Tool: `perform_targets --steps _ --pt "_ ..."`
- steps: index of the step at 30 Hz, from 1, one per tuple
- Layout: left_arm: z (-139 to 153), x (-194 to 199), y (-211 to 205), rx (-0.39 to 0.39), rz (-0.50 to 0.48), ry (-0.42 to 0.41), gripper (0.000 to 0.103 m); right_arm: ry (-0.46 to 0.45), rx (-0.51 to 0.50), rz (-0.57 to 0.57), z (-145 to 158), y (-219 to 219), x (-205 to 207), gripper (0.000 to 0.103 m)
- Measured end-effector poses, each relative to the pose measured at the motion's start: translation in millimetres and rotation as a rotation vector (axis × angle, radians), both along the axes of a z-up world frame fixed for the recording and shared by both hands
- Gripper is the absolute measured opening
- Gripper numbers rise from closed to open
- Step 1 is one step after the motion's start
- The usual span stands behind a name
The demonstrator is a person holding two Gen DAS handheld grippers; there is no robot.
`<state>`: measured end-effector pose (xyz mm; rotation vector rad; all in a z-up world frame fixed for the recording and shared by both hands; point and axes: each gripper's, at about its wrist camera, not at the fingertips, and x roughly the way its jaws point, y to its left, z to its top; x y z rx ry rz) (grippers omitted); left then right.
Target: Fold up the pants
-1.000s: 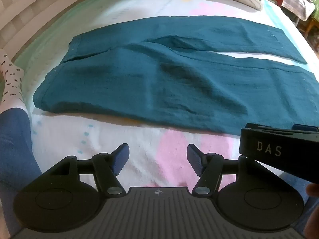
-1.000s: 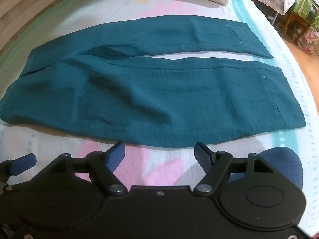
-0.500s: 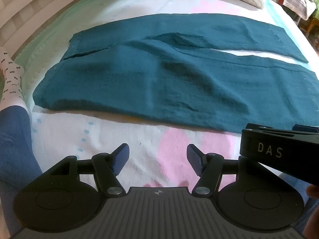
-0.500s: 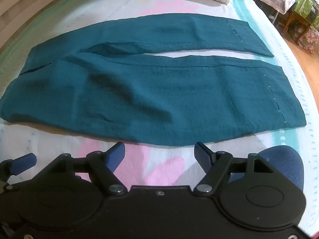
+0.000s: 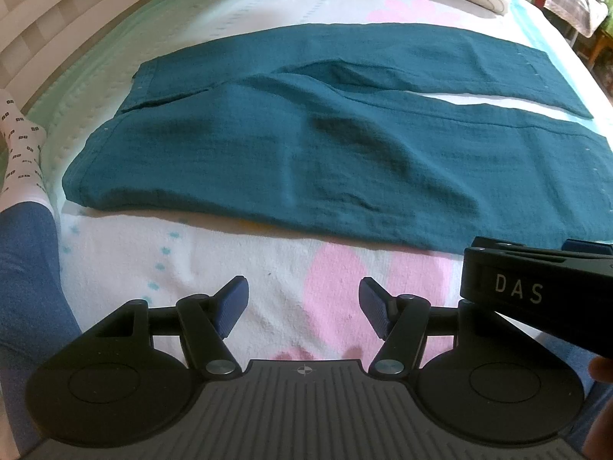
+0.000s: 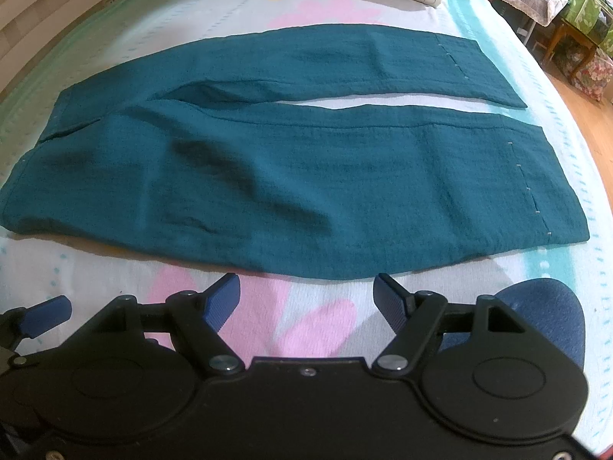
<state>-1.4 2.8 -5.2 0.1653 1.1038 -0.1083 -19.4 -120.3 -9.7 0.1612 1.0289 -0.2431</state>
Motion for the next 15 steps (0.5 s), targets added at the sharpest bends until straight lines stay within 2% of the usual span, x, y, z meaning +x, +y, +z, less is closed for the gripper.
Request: perform_targets --steps 15 --pt "-3.4 3.5 -1.3 0.002 0.005 0.02 0.063 0.012 0.011 0.0 -6.7 -1.4 -1.7 0.076"
